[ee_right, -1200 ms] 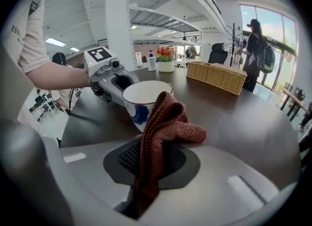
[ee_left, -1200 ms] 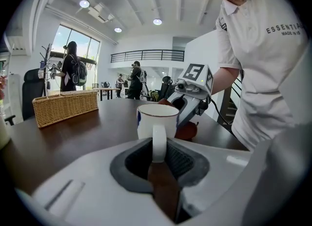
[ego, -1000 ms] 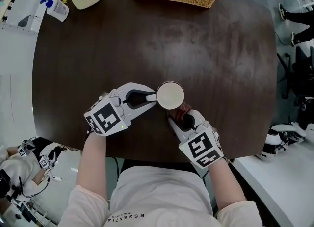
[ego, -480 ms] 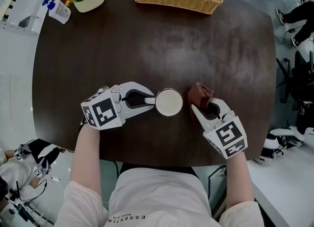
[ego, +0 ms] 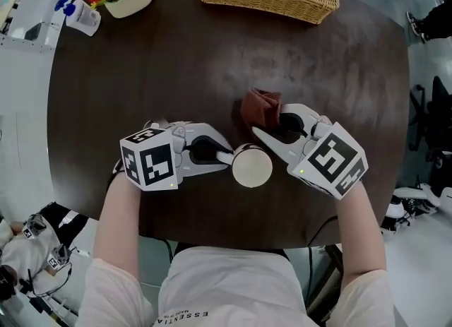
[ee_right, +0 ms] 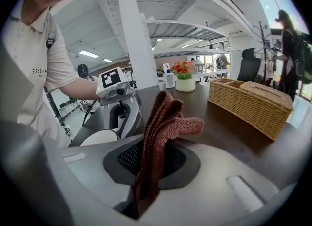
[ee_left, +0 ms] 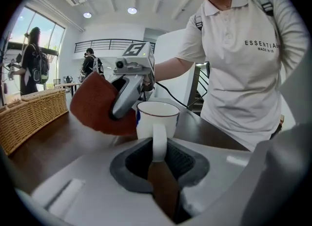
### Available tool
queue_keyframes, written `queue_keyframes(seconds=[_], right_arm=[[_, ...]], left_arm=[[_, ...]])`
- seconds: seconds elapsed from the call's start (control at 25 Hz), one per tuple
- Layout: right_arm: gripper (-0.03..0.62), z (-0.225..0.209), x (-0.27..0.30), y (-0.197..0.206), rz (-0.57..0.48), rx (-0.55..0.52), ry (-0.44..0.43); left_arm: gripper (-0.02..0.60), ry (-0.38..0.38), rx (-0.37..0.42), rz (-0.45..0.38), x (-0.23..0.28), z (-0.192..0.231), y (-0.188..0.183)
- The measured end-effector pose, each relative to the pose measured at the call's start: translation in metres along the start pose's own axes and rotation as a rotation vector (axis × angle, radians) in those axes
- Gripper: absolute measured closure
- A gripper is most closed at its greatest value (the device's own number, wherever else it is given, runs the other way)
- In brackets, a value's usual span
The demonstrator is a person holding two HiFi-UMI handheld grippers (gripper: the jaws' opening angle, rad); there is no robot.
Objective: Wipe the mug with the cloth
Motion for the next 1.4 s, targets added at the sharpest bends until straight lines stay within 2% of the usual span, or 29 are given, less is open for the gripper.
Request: queue_keyframes(seconds=[0.24,0.32,0.52,0.64,0.92,1.08,1.4], right_arm=[[0.514,0.012,0.037,-0.012,0.013,-0.035,-0.136],[0.514,0.015,0.04,-0.01,0.029,-0.036,-0.204],[0.516,0.022,0.038,-0.002,0.054,0.062,-0.452],[0.516,0.023,0.029,-0.002,0.043,0.1,-0.51],[0.516,0.019,0.008,0.009,0.051,0.095,-0.499],[0.516,0.02,-0.005,0.025,0.087,0.072,-0.47],[0.514,0.027,-0.022,0.05,0.091,0.087,-0.391]], left_arm=[[0.506,0.01,0.002,-0.013,-0.004,0.002,0.007],[0.506,0.01,0.004,-0.01,-0.003,0.001,0.008],[0.506,0.014,-0.002,-0.007,-0.003,-0.003,0.012],[0.506,0.02,-0.006,-0.005,-0.002,-0.005,0.012],[0.505,0.021,-0.013,-0.005,-0.002,-0.008,0.01],[0.505,0.007,-0.02,-0.016,-0.002,-0.009,0.008],[0.505,-0.04,-0.041,-0.039,-0.001,-0.009,0.01]])
Point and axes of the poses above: the fingertips, and each gripper's own axes: x forward along the fingers, z to its left, y out of its underside, the point moved 4 cm from there along -x, backward along the fingers, and after that the axes turned 10 degrees about y, right-handed, at the moved point
